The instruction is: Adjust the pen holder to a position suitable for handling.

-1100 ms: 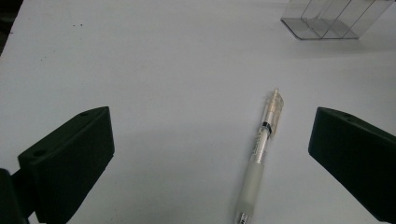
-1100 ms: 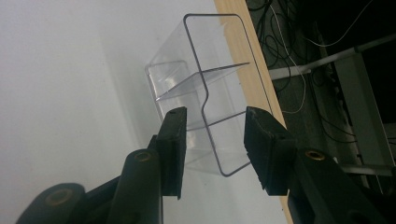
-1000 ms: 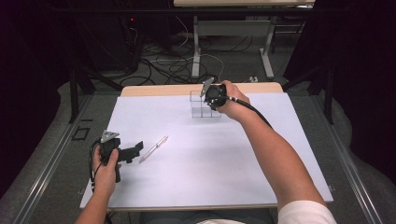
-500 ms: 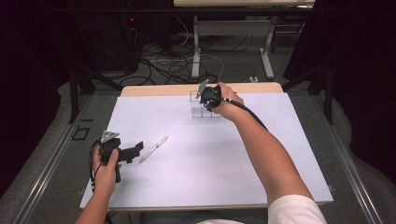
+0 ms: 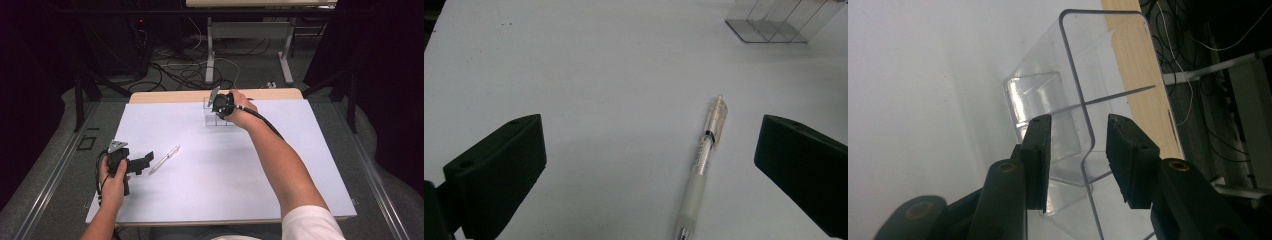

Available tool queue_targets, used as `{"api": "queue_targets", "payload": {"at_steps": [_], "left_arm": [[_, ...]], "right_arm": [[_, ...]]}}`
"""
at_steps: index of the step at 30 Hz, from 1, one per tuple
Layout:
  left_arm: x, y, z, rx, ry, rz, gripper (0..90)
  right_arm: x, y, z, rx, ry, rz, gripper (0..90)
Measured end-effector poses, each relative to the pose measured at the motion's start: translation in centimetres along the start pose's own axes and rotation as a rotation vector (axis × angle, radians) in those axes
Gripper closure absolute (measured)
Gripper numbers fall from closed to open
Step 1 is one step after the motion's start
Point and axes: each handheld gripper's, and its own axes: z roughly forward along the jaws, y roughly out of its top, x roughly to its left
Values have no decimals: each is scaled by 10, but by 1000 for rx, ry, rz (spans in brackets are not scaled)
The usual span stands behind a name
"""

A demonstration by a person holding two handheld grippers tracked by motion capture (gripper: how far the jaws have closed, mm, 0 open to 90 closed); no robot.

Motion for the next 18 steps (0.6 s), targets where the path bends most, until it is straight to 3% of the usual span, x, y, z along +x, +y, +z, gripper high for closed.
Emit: {"api": "queue_targets", "payload": {"at_steps": [1, 3, 7, 8, 10, 18], "left_arm": [[0, 0, 0, -2, -1, 0, 2], [0, 0, 0, -3, -1, 0, 2], [0, 0, 0, -3, -3, -1, 2], [-1, 0, 0, -3, -1, 0, 2], [-1, 0, 0, -2, -1, 2, 2], [-1, 0, 0, 0, 1, 2, 2]], "right_arm": [[2, 0, 0, -1, -2, 19, 630], [2, 1, 2, 3, 9, -14, 639], [4, 2, 4, 13, 18, -29, 647], [6, 2, 3, 17, 15, -16, 657], [5, 2, 3, 0, 7, -37, 690], [4, 3, -1, 20, 29, -50, 775]]}}
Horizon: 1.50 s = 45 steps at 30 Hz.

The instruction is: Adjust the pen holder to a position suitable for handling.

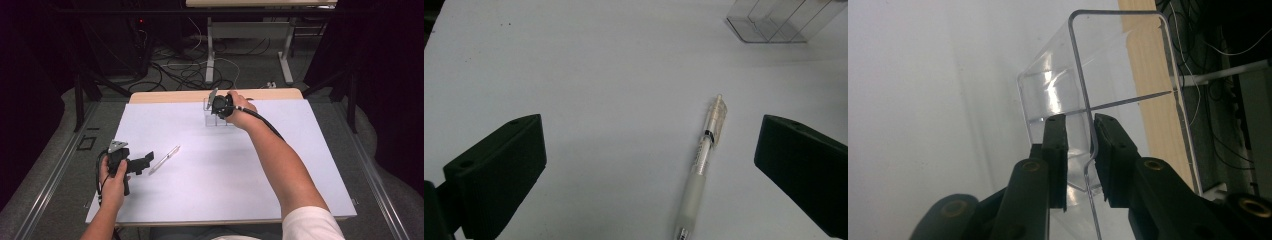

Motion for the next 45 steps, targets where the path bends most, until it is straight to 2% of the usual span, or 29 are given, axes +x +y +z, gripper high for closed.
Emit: {"api": "queue_targets", "payload": {"at_steps": [6, 9, 12, 18, 24, 27, 30, 35, 37, 39, 42, 45], "left_arm": [[0, 0, 0, 1, 1, 0, 2], [0, 0, 0, 0, 1, 1, 2], [0, 0, 0, 0, -1, 5, 2], [0, 0, 0, 4, 0, 7, 2], [-1, 0, 1, 1, -1, 5, 2], [0, 0, 1, 1, -1, 4, 2], [0, 0, 1, -1, -1, 3, 2], [-1, 0, 1, 1, 2, 6, 2], [-1, 0, 1, 1, 1, 7, 2], [-1, 0, 1, 1, 4, 6, 2], [-1, 0, 1, -2, 5, 5, 2], [-1, 0, 0, 3, 7, 10, 2]], "right_arm": [[1, 1, -1, 3, -8, -35, 823], [3, 2, -2, 17, 4, -30, 830], [3, 2, -4, 16, 12, -66, 842], [7, 3, -6, 13, 31, -68, 860], [8, 4, -9, 17, 33, -111, 875], [9, 5, -13, 8, 27, -83, 876], [11, 6, -17, 10, 24, -96, 874], [19, 6, -25, 4, 19, -117, 873], [22, 7, -31, 24, 26, -130, 872], [25, 8, -35, 5, 31, -135, 873], [33, 7, -43, 5, 43, -115, 872], [41, 7, -50, 6, 45, -130, 868]]}}
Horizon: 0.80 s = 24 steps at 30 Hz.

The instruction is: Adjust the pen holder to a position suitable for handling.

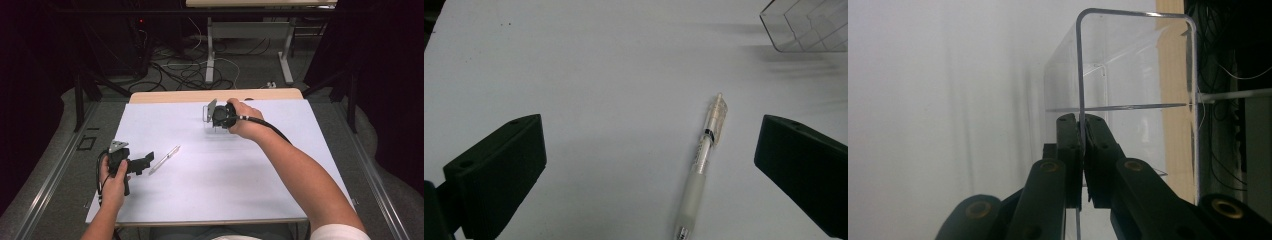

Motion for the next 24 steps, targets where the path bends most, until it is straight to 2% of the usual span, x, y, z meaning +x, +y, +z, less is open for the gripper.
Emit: {"api": "queue_targets", "payload": {"at_steps": [3, 4, 6, 7, 9, 13, 15, 19, 24], "left_arm": [[-1, 0, 0, -2, -2, 2, 2], [-1, 0, 0, -1, -2, 2, 2], [-1, 0, 0, -2, -1, 2, 2], [-1, 0, 0, -1, -1, 2, 2], [-1, 0, 0, -2, 0, 1, 2], [-1, 0, 1, -2, 1, -1, 2], [-1, 0, 1, 1, 4, 2, 2], [-1, -1, 1, 3, 3, 5, 2], [-2, -1, 1, 10, 1, 6, 2]], "right_arm": [[8, 2, -5, 15, 5, -10, 868], [11, 2, -5, -8, 1, -10, 868], [15, 3, -7, -16, 9, -14, 868], [18, 4, -9, 3, 16, -10, 868], [23, 5, -9, -9, 32, -10, 867], [33, 8, -9, 3, 50, -15, 866], [36, 9, -7, -5, 53, -30, 867], [42, 9, -8, -1, 79, -14, 864], [45, 9, -10, -5, 88, -6, 865]]}}
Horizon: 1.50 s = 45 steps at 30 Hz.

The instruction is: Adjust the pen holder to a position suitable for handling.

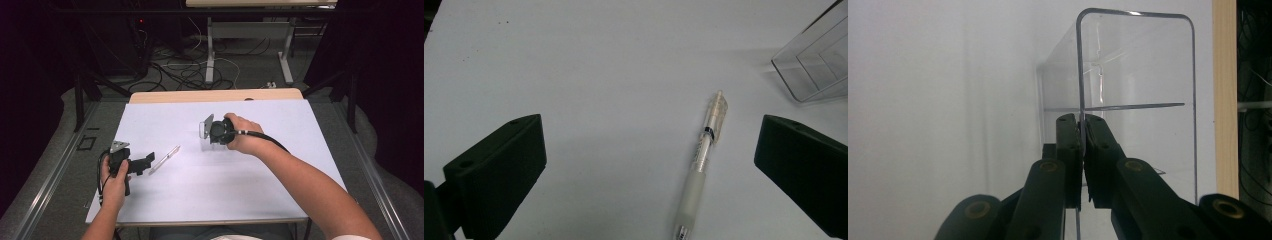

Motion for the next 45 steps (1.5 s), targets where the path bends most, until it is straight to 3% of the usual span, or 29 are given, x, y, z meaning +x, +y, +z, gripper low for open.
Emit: {"api": "queue_targets", "payload": {"at_steps": [14, 28, 33, 36, 45], "left_arm": [[-2, -1, 2, 0, 2, -1, 2], [-2, -1, 2, 5, 2, 1, 2], [-2, -1, 3, -3, 2, -1, 2], [-2, -1, 3, -2, 2, -1, 2], [-2, -1, 3, 5, 1, 4, 2]], "right_arm": [[4, -2, -3, -12, 29, -1, 853], [-3, -6, 1, -41, 21, 90, 845], [-4, -7, 2, -46, 17, 95, 843], [-3, -7, 2, -48, 17, 72, 838], [-1, -11, -3, -85, -8, 88, 694]]}}
